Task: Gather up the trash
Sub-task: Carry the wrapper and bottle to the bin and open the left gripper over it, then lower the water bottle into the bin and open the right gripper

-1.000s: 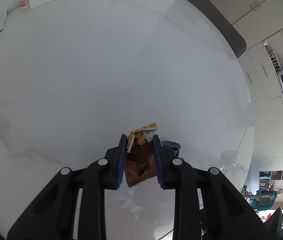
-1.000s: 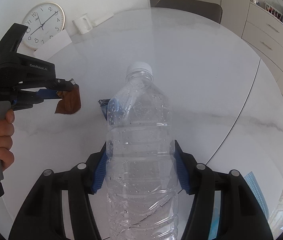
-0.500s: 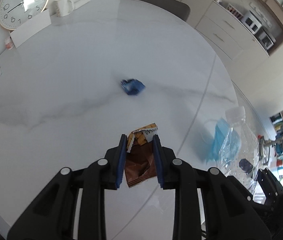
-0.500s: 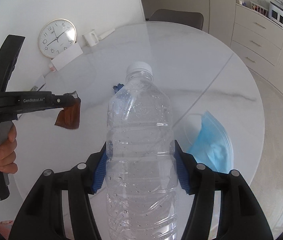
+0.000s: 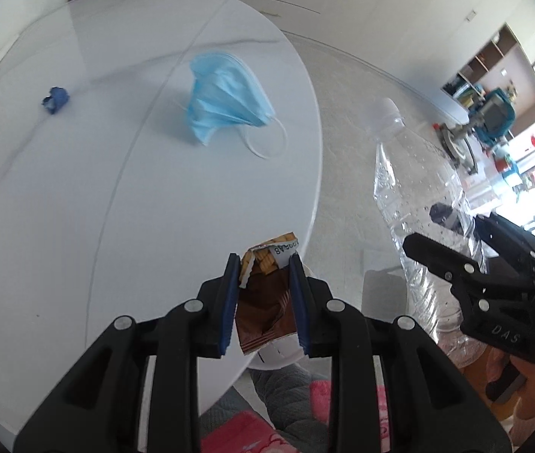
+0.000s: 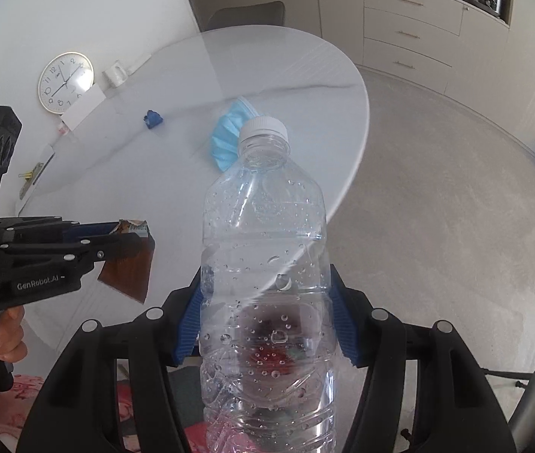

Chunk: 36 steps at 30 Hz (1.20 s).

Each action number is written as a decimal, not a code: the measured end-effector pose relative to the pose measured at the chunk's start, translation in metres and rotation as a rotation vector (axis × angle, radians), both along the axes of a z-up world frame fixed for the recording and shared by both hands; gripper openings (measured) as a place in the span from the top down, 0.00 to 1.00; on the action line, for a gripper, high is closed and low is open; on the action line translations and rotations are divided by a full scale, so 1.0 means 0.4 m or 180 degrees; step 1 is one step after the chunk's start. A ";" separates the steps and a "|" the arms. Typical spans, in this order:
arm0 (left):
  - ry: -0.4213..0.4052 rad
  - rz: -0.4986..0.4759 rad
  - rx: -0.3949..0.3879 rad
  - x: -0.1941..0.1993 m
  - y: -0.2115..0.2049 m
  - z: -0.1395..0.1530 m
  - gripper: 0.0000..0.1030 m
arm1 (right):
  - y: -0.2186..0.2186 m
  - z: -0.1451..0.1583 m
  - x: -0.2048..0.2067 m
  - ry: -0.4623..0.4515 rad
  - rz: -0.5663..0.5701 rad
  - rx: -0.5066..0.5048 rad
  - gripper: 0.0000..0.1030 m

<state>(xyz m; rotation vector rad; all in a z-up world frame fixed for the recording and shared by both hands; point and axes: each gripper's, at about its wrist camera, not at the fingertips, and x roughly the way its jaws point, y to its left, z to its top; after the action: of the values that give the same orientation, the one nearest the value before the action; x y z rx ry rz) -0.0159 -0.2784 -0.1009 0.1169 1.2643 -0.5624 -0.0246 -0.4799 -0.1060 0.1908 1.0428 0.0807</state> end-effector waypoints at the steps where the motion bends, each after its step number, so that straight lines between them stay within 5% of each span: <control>1: 0.0025 -0.0085 0.0011 -0.020 -0.018 -0.009 0.75 | -0.019 -0.009 -0.021 0.0026 -0.0022 0.0009 0.42; 7: 0.0237 -0.0381 0.0107 -0.119 -0.104 -0.086 0.74 | -0.089 -0.060 -0.102 0.0149 -0.0038 0.0081 0.42; 13: 0.0461 -0.0327 0.0228 -0.155 -0.125 -0.152 0.74 | -0.097 -0.083 -0.134 0.0163 0.0069 0.0120 0.42; 18: 0.0544 -0.0225 0.0280 -0.167 -0.119 -0.168 0.62 | -0.105 -0.098 -0.155 0.0181 0.0123 0.0165 0.42; 29: 0.0211 0.0173 0.0321 -0.162 -0.091 -0.088 0.39 | -0.106 -0.125 -0.154 0.0189 0.0230 0.0230 0.42; 36: -0.0139 0.0557 0.0397 -0.126 0.006 0.004 0.29 | -0.119 -0.178 -0.141 0.0193 0.0092 0.0622 0.42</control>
<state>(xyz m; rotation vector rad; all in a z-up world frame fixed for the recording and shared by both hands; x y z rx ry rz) -0.0663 -0.2760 -0.0995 0.1207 1.2527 -0.3288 -0.0811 -0.5273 -0.1774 0.3572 1.0982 0.2042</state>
